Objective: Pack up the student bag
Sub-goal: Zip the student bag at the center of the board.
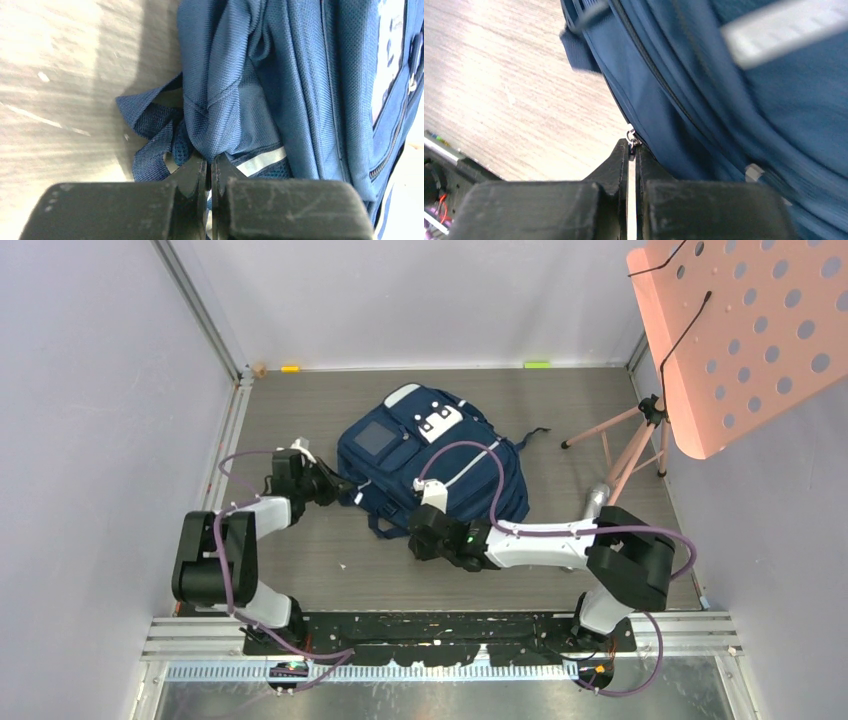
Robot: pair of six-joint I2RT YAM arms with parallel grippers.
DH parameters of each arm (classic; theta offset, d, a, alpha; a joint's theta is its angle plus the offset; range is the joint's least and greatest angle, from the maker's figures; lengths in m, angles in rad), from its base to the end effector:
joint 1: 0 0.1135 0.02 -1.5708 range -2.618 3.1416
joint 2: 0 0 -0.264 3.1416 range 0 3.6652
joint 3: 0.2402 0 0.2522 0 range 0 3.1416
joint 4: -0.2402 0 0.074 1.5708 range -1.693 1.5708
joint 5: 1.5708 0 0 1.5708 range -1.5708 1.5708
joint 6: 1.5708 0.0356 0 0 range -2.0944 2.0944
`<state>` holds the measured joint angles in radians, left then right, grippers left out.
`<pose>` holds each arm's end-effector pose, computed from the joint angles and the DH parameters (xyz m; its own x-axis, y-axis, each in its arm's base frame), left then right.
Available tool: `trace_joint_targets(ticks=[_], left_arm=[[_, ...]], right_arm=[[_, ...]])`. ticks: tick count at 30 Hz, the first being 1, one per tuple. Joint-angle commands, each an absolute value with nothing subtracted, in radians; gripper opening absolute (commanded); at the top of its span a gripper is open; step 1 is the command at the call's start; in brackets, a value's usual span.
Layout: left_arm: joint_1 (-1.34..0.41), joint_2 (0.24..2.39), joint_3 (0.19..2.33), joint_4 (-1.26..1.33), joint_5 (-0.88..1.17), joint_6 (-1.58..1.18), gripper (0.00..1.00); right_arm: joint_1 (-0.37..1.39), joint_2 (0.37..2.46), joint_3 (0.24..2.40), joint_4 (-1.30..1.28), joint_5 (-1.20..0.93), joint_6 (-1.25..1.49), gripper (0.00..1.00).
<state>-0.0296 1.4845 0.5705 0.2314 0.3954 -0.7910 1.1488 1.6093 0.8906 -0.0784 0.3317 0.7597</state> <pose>0.2767 -0.0219 0.1518 -0.6752 -0.6365 -0.3728 -0.2191 0.6557 -0.7226 0.1454 0.2956 0.1842 -0.7423 -0.0635 -0.6671 -0.3560 0.8807 0.3124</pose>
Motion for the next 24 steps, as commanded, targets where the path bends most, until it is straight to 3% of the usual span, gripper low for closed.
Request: trace_joint_targets(ticks=[1,19,23,24], left_arm=[[0.063,1.556,0.680,0.386,0.259,-0.732,0.00],[0.116,1.820,1.009,0.425,0.306,-0.598,0.01],[0.115,1.700,0.924,0.386,0.322,-0.610,0.51],[0.115,1.667,0.903,0.341,0.325,-0.612,0.57]], right_arm=[[1.166,1.530,0.892,-0.204,0.197,0.784,0.00],[1.166,1.398,0.842,-0.307,0.220,0.799,0.00],[1.165,1.412,0.853,-0.283,0.226,0.790,0.00],[1.166,1.414,0.854,-0.266,0.226,0.791,0.00]])
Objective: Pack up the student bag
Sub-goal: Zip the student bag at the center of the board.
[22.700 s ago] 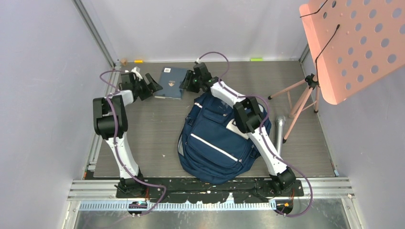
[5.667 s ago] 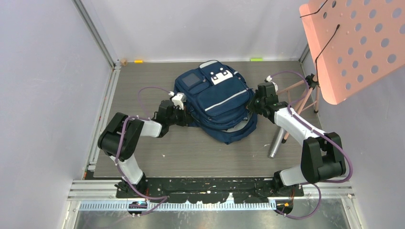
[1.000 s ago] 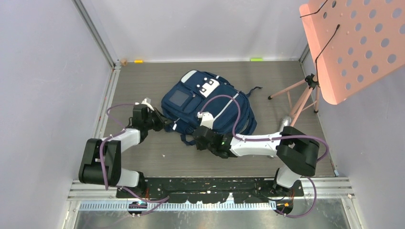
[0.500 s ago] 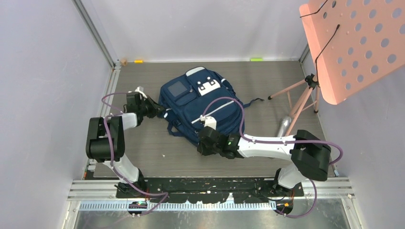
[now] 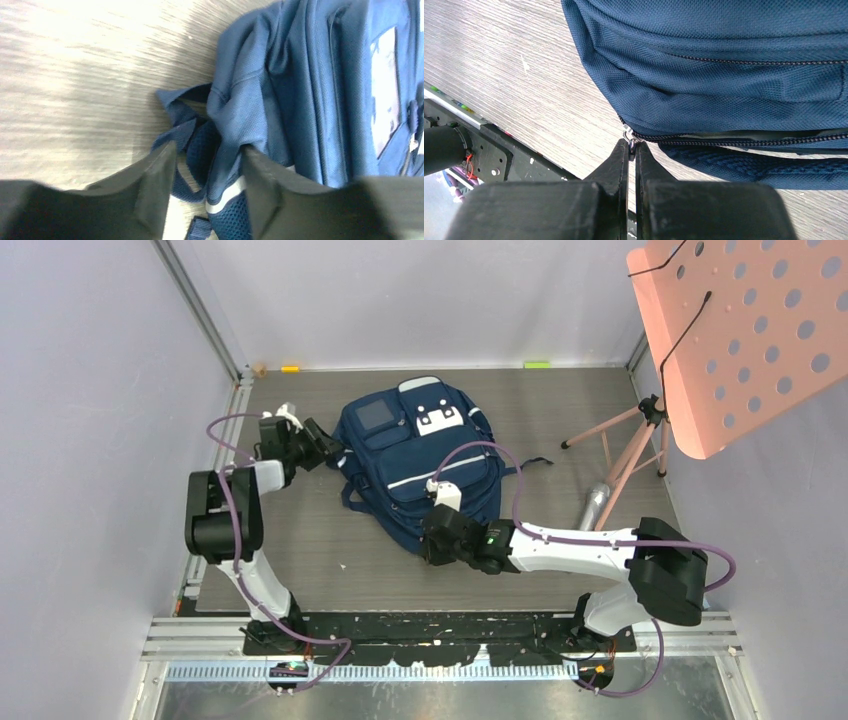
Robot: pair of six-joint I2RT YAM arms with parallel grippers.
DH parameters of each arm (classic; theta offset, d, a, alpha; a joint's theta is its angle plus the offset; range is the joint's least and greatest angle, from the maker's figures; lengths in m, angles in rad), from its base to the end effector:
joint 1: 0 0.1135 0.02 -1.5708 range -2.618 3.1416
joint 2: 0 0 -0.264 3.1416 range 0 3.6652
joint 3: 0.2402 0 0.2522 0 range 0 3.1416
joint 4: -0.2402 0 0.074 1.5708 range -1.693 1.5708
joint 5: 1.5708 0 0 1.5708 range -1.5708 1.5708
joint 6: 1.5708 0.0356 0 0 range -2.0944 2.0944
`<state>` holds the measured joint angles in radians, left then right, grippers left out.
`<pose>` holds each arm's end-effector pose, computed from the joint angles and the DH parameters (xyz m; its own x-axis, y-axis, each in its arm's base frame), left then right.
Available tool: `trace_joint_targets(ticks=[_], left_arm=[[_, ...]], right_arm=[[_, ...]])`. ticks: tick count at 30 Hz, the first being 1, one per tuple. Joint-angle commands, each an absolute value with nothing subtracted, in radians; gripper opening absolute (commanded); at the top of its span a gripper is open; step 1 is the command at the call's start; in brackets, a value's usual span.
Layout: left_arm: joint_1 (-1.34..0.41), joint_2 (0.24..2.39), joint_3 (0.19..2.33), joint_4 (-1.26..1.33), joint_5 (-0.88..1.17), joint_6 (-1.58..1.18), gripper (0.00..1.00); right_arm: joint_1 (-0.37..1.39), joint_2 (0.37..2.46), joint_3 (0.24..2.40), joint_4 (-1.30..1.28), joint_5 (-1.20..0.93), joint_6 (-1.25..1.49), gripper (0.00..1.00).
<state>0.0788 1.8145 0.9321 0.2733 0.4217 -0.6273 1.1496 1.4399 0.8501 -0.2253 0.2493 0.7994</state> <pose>0.3730 0.0148 0.1577 -0.6160 -0.5858 -0.5266 -0.1220 0.7314 -0.6710 0.1294 0.2674 0.2099 -0.7919 -0.0682 -0.6068 -0.3550 0.8600 0.3665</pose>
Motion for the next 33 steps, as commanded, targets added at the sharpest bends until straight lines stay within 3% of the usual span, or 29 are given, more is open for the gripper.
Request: trace_joint_targets(ticks=[1,13,18,20,33], left_arm=[[0.115,1.629,0.885,0.311,0.333,-0.613,0.61],[-0.083,1.112,0.527,0.163,0.338,-0.825,0.65],[-0.167,0.967,0.450,0.144,0.275,-0.902,0.56],[-0.178,0.956,0.434,0.142,0.265,-0.909,0.47],[-0.268,1.215,0.457,0.357,0.320,-0.964,0.46]], right_arm=[[1.165,1.418,0.854,-0.259,0.226,0.792,0.00],[1.166,1.487,0.869,-0.178,0.186,0.787,0.00],[1.166,1.492,0.865,-0.168,0.179,0.784,0.00],[1.166,1.491,0.864,-0.167,0.179,0.784,0.00],[1.165,1.493,0.864,-0.165,0.180,0.792,0.00]])
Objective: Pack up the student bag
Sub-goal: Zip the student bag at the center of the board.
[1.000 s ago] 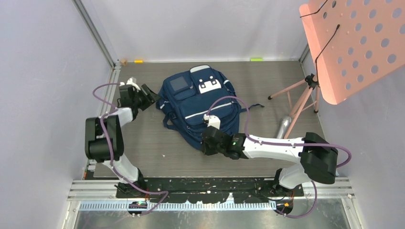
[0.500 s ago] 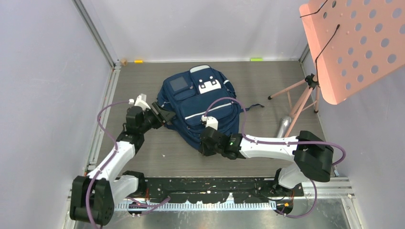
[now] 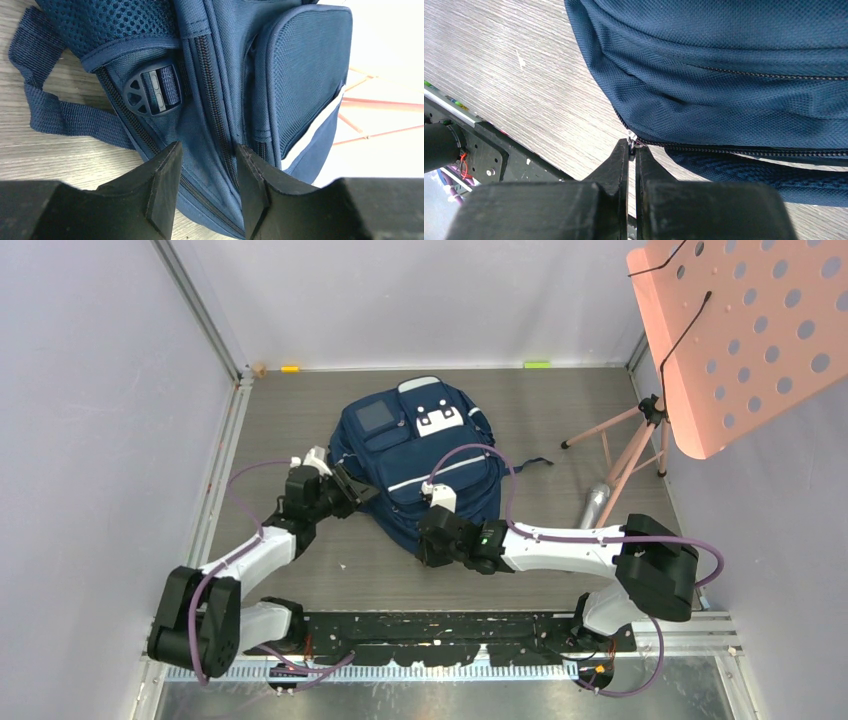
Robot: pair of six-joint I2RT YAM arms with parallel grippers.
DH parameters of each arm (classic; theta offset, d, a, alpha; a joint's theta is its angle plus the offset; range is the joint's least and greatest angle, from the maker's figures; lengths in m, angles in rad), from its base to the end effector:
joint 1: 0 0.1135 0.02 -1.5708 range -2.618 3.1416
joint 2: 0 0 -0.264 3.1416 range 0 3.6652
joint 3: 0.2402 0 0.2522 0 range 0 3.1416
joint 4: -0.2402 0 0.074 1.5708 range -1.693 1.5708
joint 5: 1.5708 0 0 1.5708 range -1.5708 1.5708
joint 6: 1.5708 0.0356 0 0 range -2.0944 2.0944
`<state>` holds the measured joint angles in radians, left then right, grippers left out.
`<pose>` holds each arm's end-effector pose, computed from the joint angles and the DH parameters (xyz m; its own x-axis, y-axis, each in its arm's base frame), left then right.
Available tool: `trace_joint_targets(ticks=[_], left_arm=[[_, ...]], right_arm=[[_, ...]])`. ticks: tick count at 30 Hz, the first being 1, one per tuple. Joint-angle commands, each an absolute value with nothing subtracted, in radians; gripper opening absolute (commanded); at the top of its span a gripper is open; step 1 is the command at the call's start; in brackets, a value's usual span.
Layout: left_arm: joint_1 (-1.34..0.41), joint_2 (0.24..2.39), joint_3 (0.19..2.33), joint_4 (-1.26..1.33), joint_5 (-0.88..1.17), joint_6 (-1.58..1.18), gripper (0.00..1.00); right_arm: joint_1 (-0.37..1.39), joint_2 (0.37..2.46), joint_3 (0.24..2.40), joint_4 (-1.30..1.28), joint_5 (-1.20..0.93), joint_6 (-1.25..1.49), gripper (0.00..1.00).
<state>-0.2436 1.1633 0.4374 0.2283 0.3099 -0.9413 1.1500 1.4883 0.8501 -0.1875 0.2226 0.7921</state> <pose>0.2237 -0.0668 0.1866 -0.6686 -0.6271 -0.3997 -0.0861 0.5991 -0.7960 0.1315 0.2747 0.1989 -0.8011 -0.0903 -0.5917 -0.3686 0.8534 0.3687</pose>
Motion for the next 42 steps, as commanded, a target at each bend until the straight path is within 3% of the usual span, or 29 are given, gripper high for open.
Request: trace_joint_targets(ticks=[1,12,14,17,18,30,42], left_arm=[[-0.271,1.226,0.452,0.377,0.323,-0.972,0.46],[-0.308,1.330,0.454,0.478,0.354,-1.006,0.43],[-0.306,1.331,0.449,0.502,0.354,-1.010,0.32],[-0.286,1.307,0.455,0.469,0.336,-0.989,0.04],[-0.272,1.299,0.462,0.448,0.339,-0.974,0.00],[0.055,1.412,0.682,0.177,0.574,-0.652,0.00],[0.116,1.616,0.972,0.109,0.451,-0.464,0.00]], right_arm=[[1.166,1.493,0.864,-0.168,0.180,0.792,0.00],[1.166,1.500,0.871,-0.181,0.191,0.787,0.00],[1.166,1.497,0.876,-0.189,0.204,0.791,0.00],[1.165,1.484,0.881,-0.231,0.225,0.797,0.00],[1.164,1.480,0.880,-0.254,0.234,0.800,0.00],[1.101,1.361,0.805,-0.354,0.252,0.809,0.00],[0.898,1.338,0.755,-0.361,0.190,0.674,0.00]])
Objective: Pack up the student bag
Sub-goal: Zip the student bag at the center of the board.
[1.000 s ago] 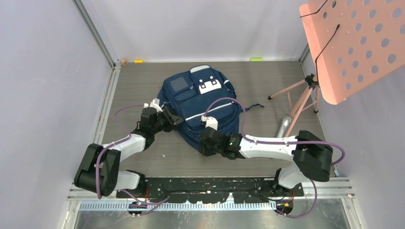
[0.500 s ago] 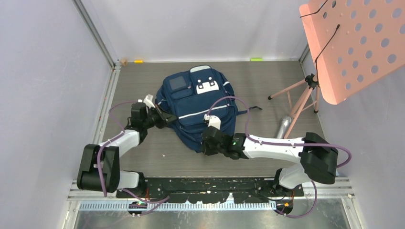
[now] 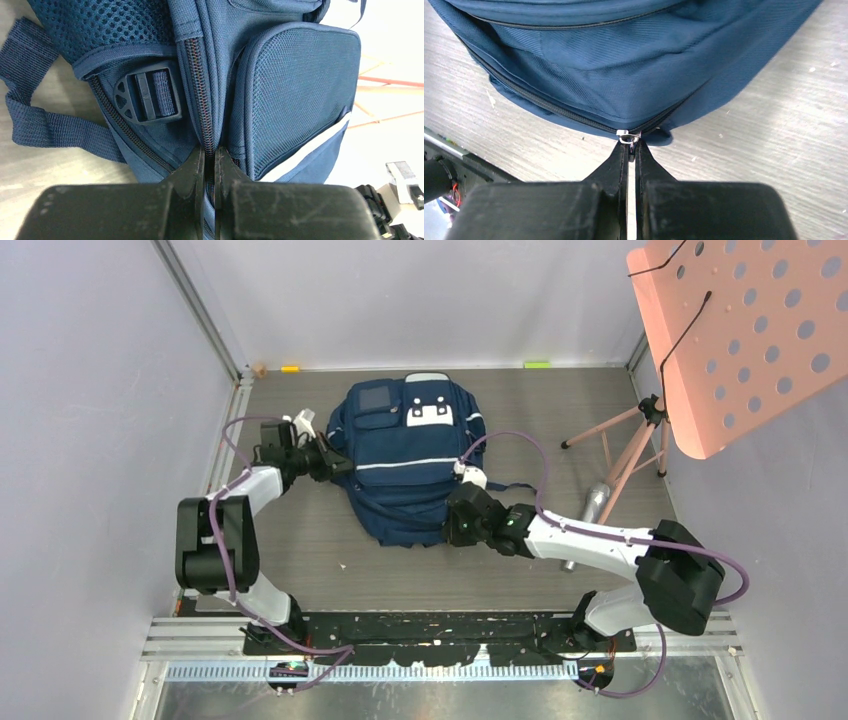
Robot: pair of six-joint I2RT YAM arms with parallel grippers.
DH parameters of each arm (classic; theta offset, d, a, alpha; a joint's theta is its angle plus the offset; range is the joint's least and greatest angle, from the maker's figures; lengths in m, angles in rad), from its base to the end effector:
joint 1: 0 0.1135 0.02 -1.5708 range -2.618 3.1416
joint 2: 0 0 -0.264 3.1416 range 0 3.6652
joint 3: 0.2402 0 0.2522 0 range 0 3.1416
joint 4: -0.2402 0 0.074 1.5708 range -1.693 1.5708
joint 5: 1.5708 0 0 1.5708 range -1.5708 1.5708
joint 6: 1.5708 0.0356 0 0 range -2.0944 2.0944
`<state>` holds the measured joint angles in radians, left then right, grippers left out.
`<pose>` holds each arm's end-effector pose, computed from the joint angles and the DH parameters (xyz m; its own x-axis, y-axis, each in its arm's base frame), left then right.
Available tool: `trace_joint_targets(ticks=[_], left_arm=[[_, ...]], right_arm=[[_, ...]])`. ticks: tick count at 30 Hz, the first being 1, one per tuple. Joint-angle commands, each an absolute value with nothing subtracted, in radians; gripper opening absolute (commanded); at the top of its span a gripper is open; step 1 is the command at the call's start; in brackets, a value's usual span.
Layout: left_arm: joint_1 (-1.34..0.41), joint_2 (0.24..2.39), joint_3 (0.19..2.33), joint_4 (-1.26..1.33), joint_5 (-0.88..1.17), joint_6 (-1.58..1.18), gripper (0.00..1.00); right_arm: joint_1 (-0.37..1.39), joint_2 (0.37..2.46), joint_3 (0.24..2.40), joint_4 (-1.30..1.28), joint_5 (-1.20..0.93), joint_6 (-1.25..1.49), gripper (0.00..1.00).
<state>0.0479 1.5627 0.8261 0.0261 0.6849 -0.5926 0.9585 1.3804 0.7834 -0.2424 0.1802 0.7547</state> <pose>0.3173 -0.0073 0.1911 -0.7872 -0.4708 -0.3983 0.0027 0.6433 -0.7656 0.1657 0.2248 0.2035 -0.8160 0.0108 -0.5779 -0.2433 0.9005 0.3604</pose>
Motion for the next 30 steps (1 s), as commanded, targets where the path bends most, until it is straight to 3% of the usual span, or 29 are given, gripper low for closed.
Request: trace_joint_targets(ticks=[1,10,14,17,21,30], left_arm=[[0.117,1.636,1.001,0.102,0.448,-0.447,0.00],[0.115,1.790,1.191,0.097,0.466,-0.377,0.02],[0.115,1.730,1.147,0.067,0.437,-0.391,0.48],[0.111,1.642,1.077,0.032,0.403,-0.437,0.65],[0.077,1.510,0.951,-0.030,0.349,-0.490,0.72],[-0.194,1.212,0.691,-0.102,0.262,-0.596,0.73]], right_arm=[[0.888,1.335,0.752,-0.360,0.188,0.666,0.00],[0.774,1.416,0.799,-0.288,0.127,0.559,0.00],[0.773,1.449,0.846,-0.264,0.079,0.543,0.00],[0.775,1.480,0.863,-0.242,0.051,0.547,0.00],[0.775,1.502,0.858,-0.214,0.027,0.564,0.00],[0.777,1.517,0.853,-0.186,0.017,0.578,0.00]])
